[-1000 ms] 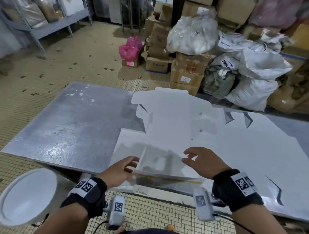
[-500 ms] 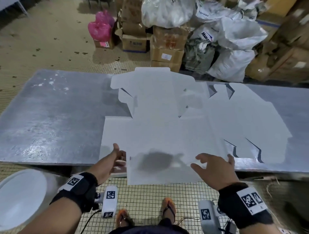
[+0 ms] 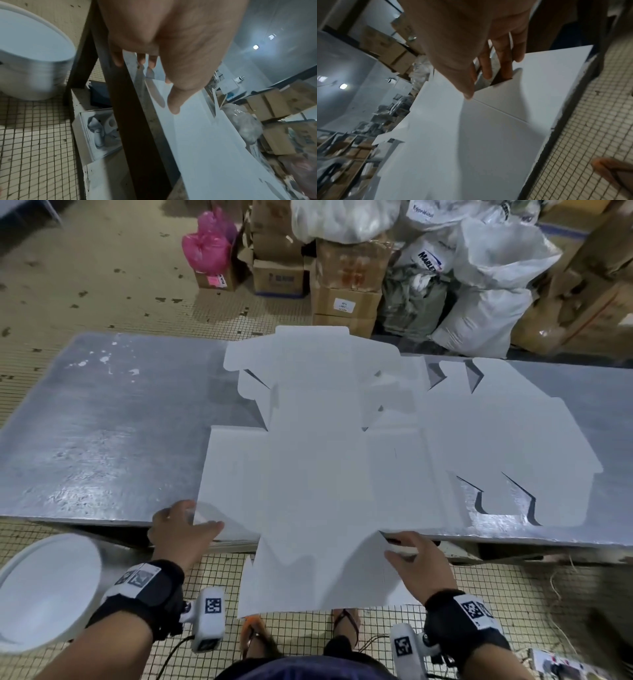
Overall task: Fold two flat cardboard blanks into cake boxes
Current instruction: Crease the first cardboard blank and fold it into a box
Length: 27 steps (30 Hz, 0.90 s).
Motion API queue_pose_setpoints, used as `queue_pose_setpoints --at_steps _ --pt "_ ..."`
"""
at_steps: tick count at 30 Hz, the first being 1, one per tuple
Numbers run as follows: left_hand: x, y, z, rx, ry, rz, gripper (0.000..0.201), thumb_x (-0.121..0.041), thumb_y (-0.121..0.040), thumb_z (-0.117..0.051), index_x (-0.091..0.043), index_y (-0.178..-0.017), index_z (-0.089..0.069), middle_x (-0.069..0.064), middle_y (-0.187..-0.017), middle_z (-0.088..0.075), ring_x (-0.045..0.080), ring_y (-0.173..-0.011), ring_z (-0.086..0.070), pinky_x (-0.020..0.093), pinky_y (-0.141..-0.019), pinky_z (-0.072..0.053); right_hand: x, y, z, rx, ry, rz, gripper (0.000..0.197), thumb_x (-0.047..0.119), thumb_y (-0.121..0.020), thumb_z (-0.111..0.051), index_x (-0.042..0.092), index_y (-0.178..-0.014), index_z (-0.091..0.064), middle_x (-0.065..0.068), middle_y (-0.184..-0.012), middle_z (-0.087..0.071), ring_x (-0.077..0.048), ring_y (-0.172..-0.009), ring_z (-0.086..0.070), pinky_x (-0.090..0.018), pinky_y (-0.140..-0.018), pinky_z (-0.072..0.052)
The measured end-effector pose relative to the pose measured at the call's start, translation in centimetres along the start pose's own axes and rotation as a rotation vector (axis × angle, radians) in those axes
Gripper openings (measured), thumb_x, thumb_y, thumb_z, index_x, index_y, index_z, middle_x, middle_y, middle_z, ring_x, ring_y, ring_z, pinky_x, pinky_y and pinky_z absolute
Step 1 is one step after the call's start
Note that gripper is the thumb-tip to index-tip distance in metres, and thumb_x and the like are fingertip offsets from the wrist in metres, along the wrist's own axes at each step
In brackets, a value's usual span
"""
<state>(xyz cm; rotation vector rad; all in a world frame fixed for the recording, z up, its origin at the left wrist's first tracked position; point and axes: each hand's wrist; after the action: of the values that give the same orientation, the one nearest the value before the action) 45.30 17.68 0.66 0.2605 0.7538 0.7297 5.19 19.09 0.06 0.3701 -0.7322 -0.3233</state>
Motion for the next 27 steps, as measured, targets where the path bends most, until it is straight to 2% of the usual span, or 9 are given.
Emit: queue_pose_setpoints --at_steps 3,5,11,14,16,19,21,24,27 --pt "0.3 0.4 0.5 -0.012 0.162 -0.007 0.071 -0.022 -0.079 -0.081 -0.022 -0.138 -0.042 0.006 -0.128 -0.053 0.019 -0.099 -0.055 0.032 -0.083 -0.047 -0.1 -0.6 0.4 -0.171 -0.144 -0.039 0.016 0.025 -0.085 -0.074 0.022 -0.099 -0.065 0.011 -0.099 -0.069 -0.012 -0.089 -0.066 -0.028 -0.076 -0.046" --pt "0.5 0.6 0.8 -0.007 0.246 0.008 0.071 -0.021 -0.082 -0.081 -0.023 -0.14 -0.04 0.004 -0.115 -0.061 0.019 -0.095 -0.06 0.029 -0.077 -0.046 0.2 -1.1 0.6 -0.252 -0.265 -0.101 0.027 0.022 -0.086 -0.074 0.016 -0.107 -0.058 0.004 -0.098 -0.066 -0.016 -0.089 -0.062 -0.027 -0.074 -0.043" --pt "0.2 0.7 1.5 -0.012 0.345 0.01 0.049 -0.022 -0.082 -0.081 -0.023 -0.124 -0.055 0.0 -0.102 -0.066 0.026 -0.094 -0.067 0.043 -0.093 -0.053 0.0 -3.3 1.2 -0.471 -0.711 -0.347 0.059 0.018 -0.083 -0.078 0.019 -0.124 -0.035 -0.006 -0.094 -0.062 -0.024 -0.077 -0.063 -0.033 -0.072 -0.049" --pt "-0.1 0.7 1.5 0.03 0.352 -0.016 0.03 -0.016 -0.081 -0.081 -0.019 -0.107 -0.066 0.003 -0.101 -0.069 0.027 -0.093 -0.069 0.049 -0.096 -0.054 -0.9 -4.6 1.1 -0.467 -0.872 -0.466 0.071 0.022 -0.072 -0.084 0.029 -0.122 -0.035 -0.016 -0.107 -0.065 -0.032 -0.085 -0.07 -0.044 -0.079 -0.058" --pt "-0.3 0.8 1.6 0.03 0.362 -0.031 0.023 -0.012 -0.081 -0.081 -0.017 -0.099 -0.068 0.004 -0.098 -0.069 0.027 -0.091 -0.069 0.05 -0.095 -0.055 -1.3 -5.4 1.4 -0.396 -0.967 -0.519 0.068 0.014 -0.076 -0.081 0.025 -0.128 -0.039 -0.023 -0.114 -0.064 -0.036 -0.088 -0.072 -0.049 -0.083 -0.059" --pt "-1.2 1.2 1.9 -0.001 0.368 -0.102 0.019 -0.008 -0.08 -0.079 -0.018 -0.091 -0.068 0.006 -0.096 -0.068 0.03 -0.091 -0.068 0.052 -0.089 -0.057 -1.7 -6.1 2.1 -0.255 -1.082 -0.513 0.05 -0.002 -0.091 -0.064 0.013 -0.135 -0.044 -0.026 -0.113 -0.064 -0.036 -0.086 -0.07 -0.042 -0.066 -0.062" --pt "-2.0 1.4 2.3 -0.035 0.329 -0.159 0.017 -0.008 -0.082 -0.076 -0.019 -0.089 -0.065 0.003 -0.096 -0.068 0.029 -0.093 -0.067 0.048 -0.086 -0.057 -1.5 -5.7 2.1 -0.235 -1.087 -0.493 0.039 -0.006 -0.091 -0.059 0.011 -0.125 -0.05 -0.026 -0.109 -0.062 -0.035 -0.084 -0.068 -0.038 -0.057 -0.061" --pt "-3.2 1.5 2.9 -0.022 0.279 -0.224 0.016 -0.016 -0.087 -0.072 -0.027 -0.093 -0.062 -0.003 -0.102 -0.067 0.021 -0.099 -0.065 0.048 -0.091 -0.055 -0.4 -4.3 1.7 -0.26 -0.973 -0.36 0.022 -0.008 -0.089 -0.055 0.004 -0.107 -0.056 -0.019 -0.094 -0.063 -0.029 -0.081 -0.064 -0.034 -0.061 -0.059" --pt "-4.8 1.9 3.4 0.103 0.225 -0.268 0.031 -0.034 -0.086 -0.075 -0.035 -0.106 -0.052 -0.009 -0.112 -0.063 0.014 -0.101 -0.063 0.044 -0.09 -0.055 1.1 -2.9 0.8 -0.306 -0.814 -0.151 0.022 -0.003 -0.086 -0.056 0.016 -0.096 -0.059 -0.015 -0.094 -0.068 -0.027 -0.08 -0.065 -0.044 -0.079 -0.06"
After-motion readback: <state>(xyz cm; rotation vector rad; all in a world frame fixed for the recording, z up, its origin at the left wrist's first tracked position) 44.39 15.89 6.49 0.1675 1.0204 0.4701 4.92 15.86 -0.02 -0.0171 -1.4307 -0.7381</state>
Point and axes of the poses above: each hand's wrist, its own y-axis away from the middle knuckle, its own z-axis out of the back of the hand, x = y × z
